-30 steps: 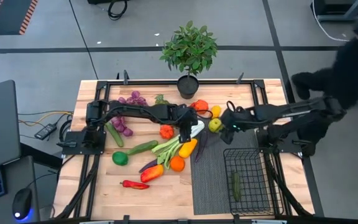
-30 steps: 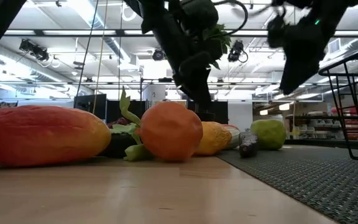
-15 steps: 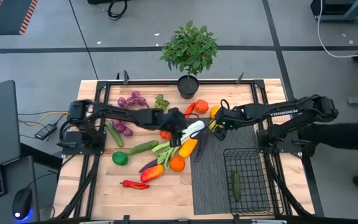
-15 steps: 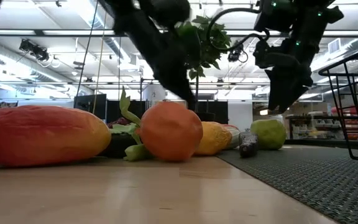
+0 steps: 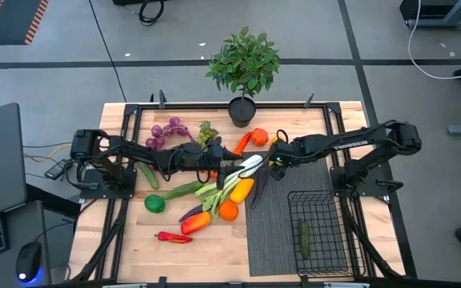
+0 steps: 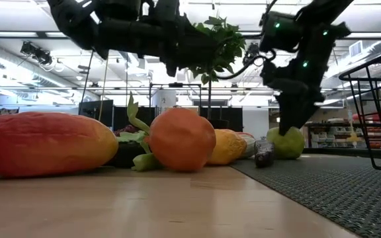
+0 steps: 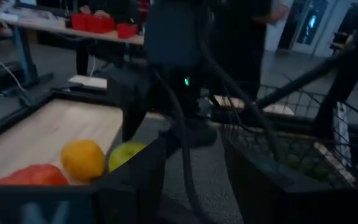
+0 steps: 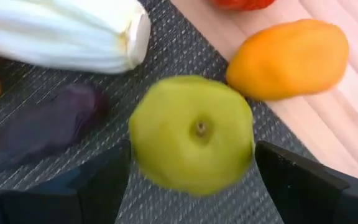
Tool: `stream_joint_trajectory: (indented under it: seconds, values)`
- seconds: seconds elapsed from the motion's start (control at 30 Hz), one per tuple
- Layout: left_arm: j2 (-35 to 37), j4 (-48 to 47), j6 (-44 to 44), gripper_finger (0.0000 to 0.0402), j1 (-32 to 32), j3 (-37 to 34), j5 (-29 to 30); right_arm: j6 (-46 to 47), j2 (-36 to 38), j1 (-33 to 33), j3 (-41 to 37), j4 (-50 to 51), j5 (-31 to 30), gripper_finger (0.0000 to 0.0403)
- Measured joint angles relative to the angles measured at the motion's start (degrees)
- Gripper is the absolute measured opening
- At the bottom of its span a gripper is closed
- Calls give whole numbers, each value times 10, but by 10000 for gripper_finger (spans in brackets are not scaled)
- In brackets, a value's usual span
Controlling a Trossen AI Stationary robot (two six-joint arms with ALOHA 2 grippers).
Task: Build produce basket
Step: Put the peach into the black wire basket
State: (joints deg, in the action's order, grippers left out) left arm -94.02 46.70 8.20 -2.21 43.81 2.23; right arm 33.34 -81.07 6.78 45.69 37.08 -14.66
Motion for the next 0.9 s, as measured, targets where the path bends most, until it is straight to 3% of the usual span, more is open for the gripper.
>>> stream_joint_trajectory:
  seconds: [0.27,0.47,0.57,0.73,0.9]
  values:
    - [0,-60,14,172,11,0,0,-10,-39,12,3,-20,3,343]
    - [0,-58,15,173,22,0,1,-10,-18,13,0,-28,-5,285]
    - [0,-61,16,173,26,0,1,-23,-9,13,-1,-17,-5,284]
    - [0,-71,16,172,33,0,1,-23,14,11,10,59,31,284]
    - [0,-72,16,172,34,0,1,25,53,-18,84,174,97,284]
